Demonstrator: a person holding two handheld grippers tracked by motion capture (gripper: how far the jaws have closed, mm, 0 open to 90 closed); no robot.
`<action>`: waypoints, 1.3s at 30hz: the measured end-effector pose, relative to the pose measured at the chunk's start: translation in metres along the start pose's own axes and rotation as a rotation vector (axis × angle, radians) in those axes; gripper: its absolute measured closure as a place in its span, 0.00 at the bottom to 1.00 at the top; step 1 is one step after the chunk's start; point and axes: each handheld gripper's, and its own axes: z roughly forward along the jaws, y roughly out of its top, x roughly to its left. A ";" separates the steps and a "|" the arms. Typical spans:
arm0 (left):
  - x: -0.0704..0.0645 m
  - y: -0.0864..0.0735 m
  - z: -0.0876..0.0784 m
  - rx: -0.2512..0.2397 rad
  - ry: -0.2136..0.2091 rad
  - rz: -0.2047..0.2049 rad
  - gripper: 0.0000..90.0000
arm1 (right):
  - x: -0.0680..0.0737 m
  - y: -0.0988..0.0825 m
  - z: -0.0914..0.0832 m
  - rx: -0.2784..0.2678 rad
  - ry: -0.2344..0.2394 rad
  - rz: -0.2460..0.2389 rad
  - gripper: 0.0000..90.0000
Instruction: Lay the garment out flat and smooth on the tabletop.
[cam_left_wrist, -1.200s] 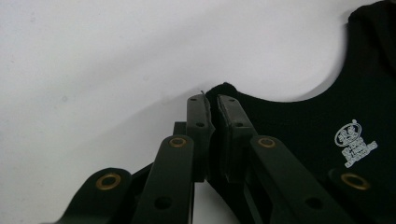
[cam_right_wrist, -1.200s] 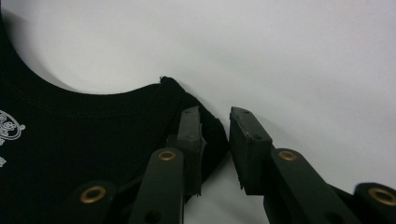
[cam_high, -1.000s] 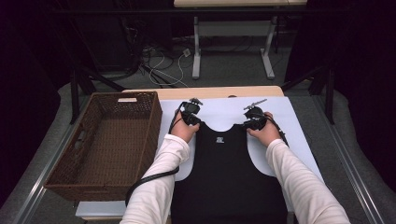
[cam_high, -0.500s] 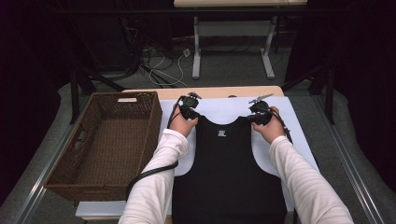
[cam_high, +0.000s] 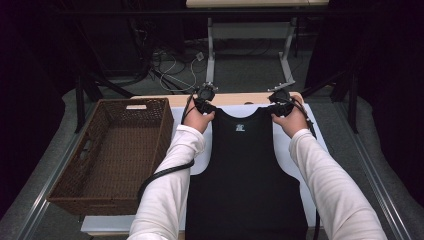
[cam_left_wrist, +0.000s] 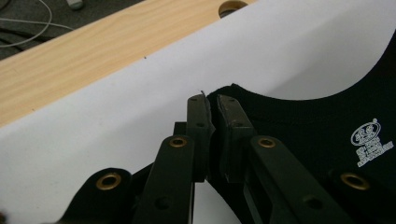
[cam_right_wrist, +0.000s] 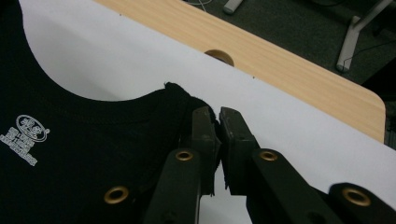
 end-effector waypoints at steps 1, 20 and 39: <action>0.000 0.000 0.000 -0.006 0.001 -0.005 0.94 | 0.000 0.001 -0.001 -0.006 -0.002 0.001 0.95; -0.001 -0.022 0.026 0.028 -0.019 -0.038 0.89 | 0.014 -0.015 0.021 0.059 0.027 0.001 0.93; 0.010 -0.040 0.018 0.034 0.028 -0.098 0.43 | 0.018 -0.023 0.022 0.076 0.021 -0.023 0.51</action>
